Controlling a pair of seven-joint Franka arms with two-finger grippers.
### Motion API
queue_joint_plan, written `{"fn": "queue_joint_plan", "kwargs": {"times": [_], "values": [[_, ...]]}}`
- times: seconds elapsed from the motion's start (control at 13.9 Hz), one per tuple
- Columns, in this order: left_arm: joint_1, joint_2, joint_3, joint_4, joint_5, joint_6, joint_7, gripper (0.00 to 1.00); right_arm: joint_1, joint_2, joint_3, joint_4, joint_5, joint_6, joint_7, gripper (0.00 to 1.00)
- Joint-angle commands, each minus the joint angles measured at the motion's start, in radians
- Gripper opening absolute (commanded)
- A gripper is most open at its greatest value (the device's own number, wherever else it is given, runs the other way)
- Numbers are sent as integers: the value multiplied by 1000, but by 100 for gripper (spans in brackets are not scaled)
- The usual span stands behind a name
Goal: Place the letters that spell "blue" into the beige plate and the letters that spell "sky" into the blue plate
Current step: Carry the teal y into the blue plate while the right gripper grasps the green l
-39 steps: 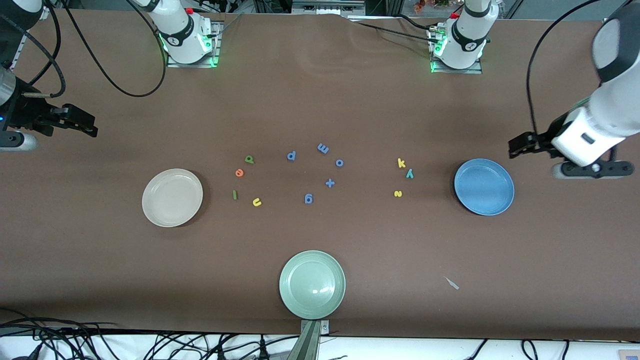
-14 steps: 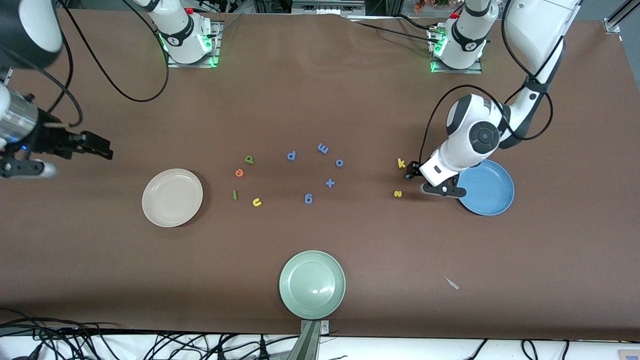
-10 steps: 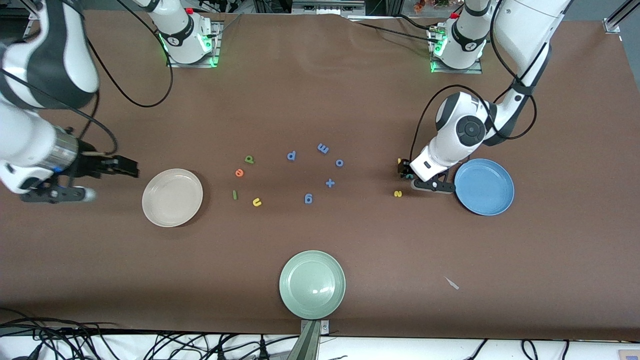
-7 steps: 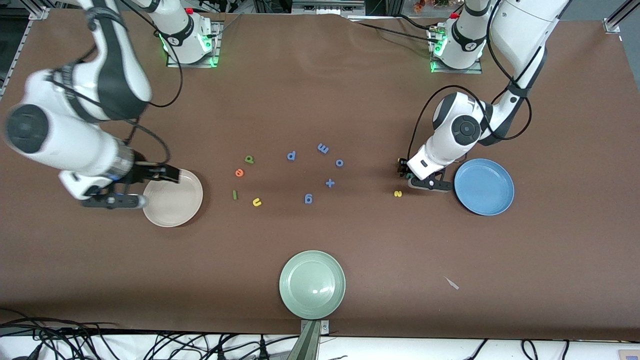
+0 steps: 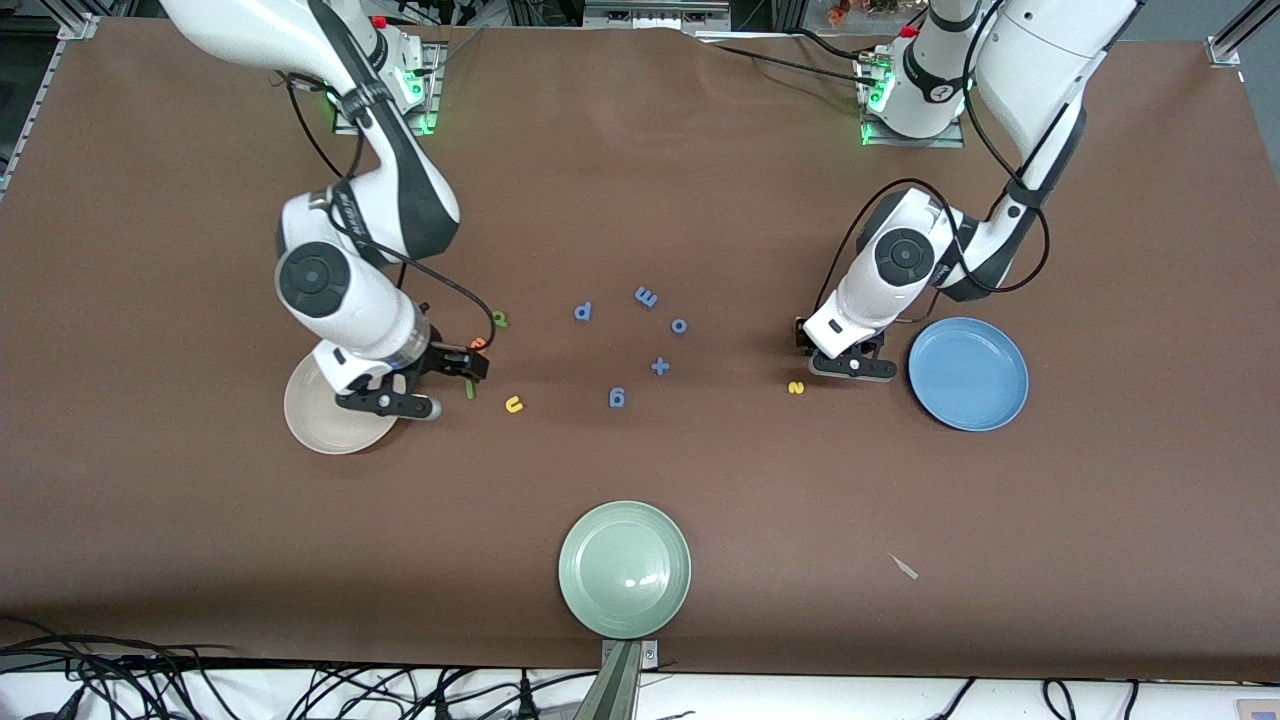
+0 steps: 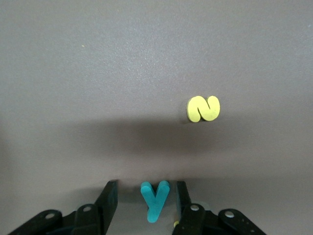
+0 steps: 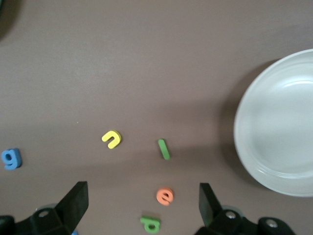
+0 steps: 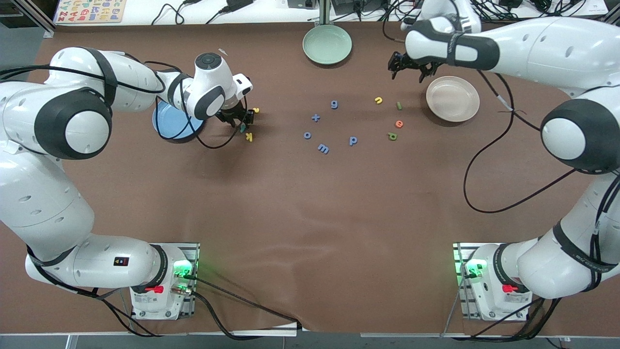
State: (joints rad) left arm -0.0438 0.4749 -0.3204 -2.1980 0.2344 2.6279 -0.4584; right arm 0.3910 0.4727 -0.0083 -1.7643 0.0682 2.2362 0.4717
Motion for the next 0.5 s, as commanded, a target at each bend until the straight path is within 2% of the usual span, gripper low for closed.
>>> {"fn": "queue_joint_plan", "kwargs": {"times": [0.0, 0.22, 0.43], "values": [[-5, 1, 1, 0, 33, 6, -31, 56, 6, 36, -7, -26, -5, 87, 1, 100], [-5, -4, 0, 0, 33, 1, -40, 53, 5, 79, -9, -37, -27, 143, -8, 100], [-7, -4, 0, 1, 33, 1, -42, 48, 3, 104, -9, -107, -36, 274, -10, 100]]}}
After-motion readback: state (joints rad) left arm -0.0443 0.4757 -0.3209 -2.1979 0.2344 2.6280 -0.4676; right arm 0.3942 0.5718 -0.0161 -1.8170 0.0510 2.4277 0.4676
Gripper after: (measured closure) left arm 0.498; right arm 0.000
